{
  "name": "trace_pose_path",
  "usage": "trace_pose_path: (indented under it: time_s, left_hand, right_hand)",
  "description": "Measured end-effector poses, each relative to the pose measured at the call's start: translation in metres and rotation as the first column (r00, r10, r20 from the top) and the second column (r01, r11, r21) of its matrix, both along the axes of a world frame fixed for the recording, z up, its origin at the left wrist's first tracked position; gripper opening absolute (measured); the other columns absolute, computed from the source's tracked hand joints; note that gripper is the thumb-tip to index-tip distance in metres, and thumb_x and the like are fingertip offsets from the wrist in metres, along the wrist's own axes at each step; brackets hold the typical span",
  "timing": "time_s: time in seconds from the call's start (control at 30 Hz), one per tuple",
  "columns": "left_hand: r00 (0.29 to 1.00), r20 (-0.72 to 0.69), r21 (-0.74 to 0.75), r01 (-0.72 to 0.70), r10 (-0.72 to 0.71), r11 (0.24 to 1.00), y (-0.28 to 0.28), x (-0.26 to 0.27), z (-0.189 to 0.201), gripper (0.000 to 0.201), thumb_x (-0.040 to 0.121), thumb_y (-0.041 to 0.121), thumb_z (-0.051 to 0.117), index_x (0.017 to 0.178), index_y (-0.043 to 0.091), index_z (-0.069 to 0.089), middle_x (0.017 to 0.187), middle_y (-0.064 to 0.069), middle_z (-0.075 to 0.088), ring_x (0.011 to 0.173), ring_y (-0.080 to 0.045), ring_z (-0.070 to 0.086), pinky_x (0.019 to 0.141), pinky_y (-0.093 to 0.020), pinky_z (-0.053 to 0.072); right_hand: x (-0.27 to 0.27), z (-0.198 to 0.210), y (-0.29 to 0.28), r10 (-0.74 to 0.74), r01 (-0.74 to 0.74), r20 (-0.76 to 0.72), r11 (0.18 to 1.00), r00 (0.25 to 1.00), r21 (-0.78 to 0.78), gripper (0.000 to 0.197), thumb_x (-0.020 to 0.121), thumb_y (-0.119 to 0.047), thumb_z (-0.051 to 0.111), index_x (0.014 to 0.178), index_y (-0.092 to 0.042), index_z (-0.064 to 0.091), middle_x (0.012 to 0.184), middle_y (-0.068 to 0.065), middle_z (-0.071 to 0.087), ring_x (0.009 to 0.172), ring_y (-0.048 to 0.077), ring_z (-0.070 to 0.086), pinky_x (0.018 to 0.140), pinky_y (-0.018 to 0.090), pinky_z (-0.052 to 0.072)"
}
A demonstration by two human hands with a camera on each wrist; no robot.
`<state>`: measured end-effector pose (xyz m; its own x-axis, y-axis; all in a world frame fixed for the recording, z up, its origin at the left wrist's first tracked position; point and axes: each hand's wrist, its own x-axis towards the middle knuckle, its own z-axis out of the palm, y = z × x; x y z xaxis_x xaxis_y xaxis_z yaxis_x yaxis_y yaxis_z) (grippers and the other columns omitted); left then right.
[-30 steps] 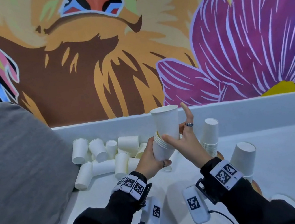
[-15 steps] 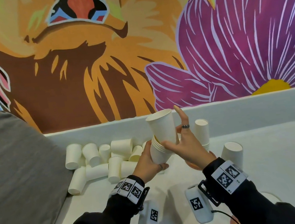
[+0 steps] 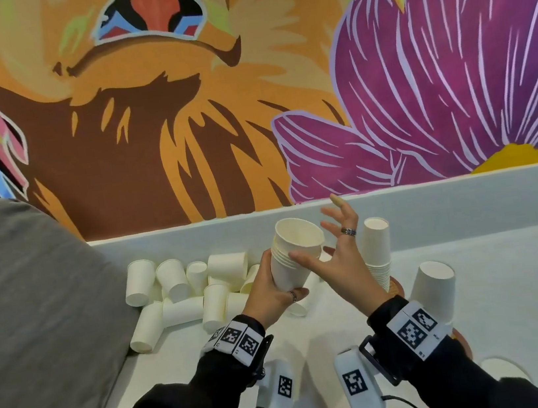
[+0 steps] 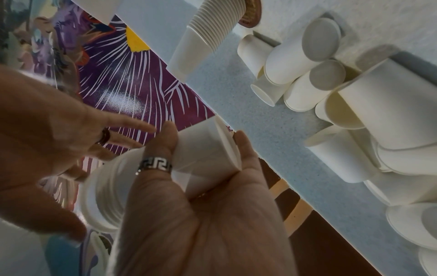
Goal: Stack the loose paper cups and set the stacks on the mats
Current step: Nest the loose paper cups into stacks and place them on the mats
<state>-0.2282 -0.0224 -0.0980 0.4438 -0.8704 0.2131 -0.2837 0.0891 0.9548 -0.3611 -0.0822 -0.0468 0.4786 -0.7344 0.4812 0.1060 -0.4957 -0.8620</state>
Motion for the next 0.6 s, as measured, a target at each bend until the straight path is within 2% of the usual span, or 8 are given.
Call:
trace_pose_path:
  time_s: [0.1, 0.17, 0.23, 0.3, 0.4, 0.47, 0.53, 0.6]
  left_hand:
    - [1.000, 0.010, -0.004, 0.006, -0.006, 1.000, -0.001, -0.001, 0.001, 0.073, 0.069, -0.002, 0.077, 0.125, 0.026, 0.038, 0.113, 0.004, 0.055, 0.105, -0.015, 0.054, 0.084, -0.027, 0.051]
    - [1.000, 0.016, -0.012, 0.025, -0.024, 1.000, -0.001, -0.005, 0.005, 0.071, 0.070, -0.001, 0.077, 0.125, 0.025, 0.039, 0.110, 0.008, 0.055, 0.102, -0.010, 0.055, 0.080, -0.023, 0.051]
    - [0.998, 0.007, -0.017, 0.067, -0.067, 0.998, -0.002, -0.010, 0.011, 0.070, 0.070, 0.001, 0.078, 0.123, 0.028, 0.042, 0.108, 0.008, 0.058, 0.097, -0.009, 0.058, 0.075, -0.024, 0.053]
    - [0.992, -0.004, -0.024, 0.123, -0.123, 0.992, -0.003, -0.014, 0.017, 0.070, 0.068, 0.010, 0.081, 0.124, 0.030, 0.045, 0.110, 0.003, 0.061, 0.098, -0.016, 0.061, 0.075, -0.029, 0.056]
    - [0.978, 0.012, -0.015, 0.206, -0.206, 0.978, -0.004, -0.024, 0.029, 0.076, 0.063, 0.035, 0.082, 0.129, 0.034, 0.044, 0.115, 0.000, 0.062, 0.103, -0.020, 0.062, 0.086, -0.036, 0.056]
    - [0.971, 0.018, -0.007, 0.237, -0.237, 0.971, -0.006, -0.033, 0.038, 0.074, 0.060, 0.044, 0.078, 0.126, 0.039, 0.045, 0.115, 0.002, 0.063, 0.103, -0.018, 0.062, 0.087, -0.034, 0.055]
    - [0.968, 0.002, -0.002, 0.253, -0.253, 0.968, -0.009, -0.040, 0.044, 0.066, 0.059, 0.047, 0.075, 0.120, 0.044, 0.048, 0.113, 0.000, 0.063, 0.101, -0.020, 0.062, 0.085, -0.038, 0.056]
    - [0.959, -0.049, -0.005, 0.278, -0.278, 0.961, -0.012, -0.046, 0.045, 0.063, 0.060, 0.046, 0.073, 0.119, 0.041, 0.051, 0.114, -0.005, 0.062, 0.100, -0.025, 0.062, 0.080, -0.045, 0.057]
  right_hand:
    - [0.002, 0.006, 0.001, 0.011, -0.012, -0.016, 0.999, 1.000, -0.043, 0.077, 0.084, -0.031, 0.067, 0.133, -0.050, 0.011, 0.139, -0.013, 0.032, 0.127, 0.008, 0.037, 0.104, 0.031, 0.036]
    - [0.001, 0.009, 0.002, 0.034, -0.039, -0.109, 0.998, 0.993, -0.040, 0.067, 0.090, -0.033, 0.058, 0.138, -0.043, 0.012, 0.140, -0.007, 0.038, 0.123, 0.009, 0.042, 0.102, 0.026, 0.036]
    - [-0.002, 0.011, 0.002, 0.045, -0.049, -0.163, 0.999, 0.986, -0.020, 0.060, 0.094, -0.035, 0.052, 0.141, -0.039, 0.014, 0.143, -0.001, 0.041, 0.123, 0.013, 0.045, 0.101, 0.025, 0.036]
    - [-0.009, 0.016, 0.002, 0.030, -0.034, -0.183, 0.999, 0.983, -0.018, 0.055, 0.095, -0.039, 0.047, 0.141, -0.040, 0.018, 0.145, 0.000, 0.040, 0.126, 0.015, 0.044, 0.104, 0.028, 0.036]
    - [-0.024, 0.026, 0.001, -0.008, 0.001, -0.218, 0.999, 0.976, -0.035, 0.050, 0.095, -0.042, 0.043, 0.141, -0.034, 0.026, 0.141, 0.001, 0.043, 0.127, 0.018, 0.044, 0.108, 0.037, 0.038]
    - [-0.034, 0.033, -0.002, -0.030, 0.023, -0.235, 0.999, 0.972, -0.031, 0.048, 0.095, -0.043, 0.042, 0.140, -0.030, 0.030, 0.132, 0.001, 0.048, 0.119, 0.015, 0.047, 0.101, 0.029, 0.041]
    - [-0.043, 0.039, -0.006, -0.041, 0.040, -0.235, 0.999, 0.971, -0.012, 0.046, 0.096, -0.040, 0.044, 0.139, -0.026, 0.032, 0.117, -0.003, 0.050, 0.103, 0.009, 0.051, 0.083, 0.012, 0.041]
    - [-0.054, 0.044, -0.009, -0.048, 0.050, -0.247, 0.999, 0.968, 0.003, 0.045, 0.096, -0.039, 0.045, 0.137, -0.024, 0.033, 0.105, -0.006, 0.050, 0.087, -0.001, 0.052, 0.067, 0.002, 0.040]
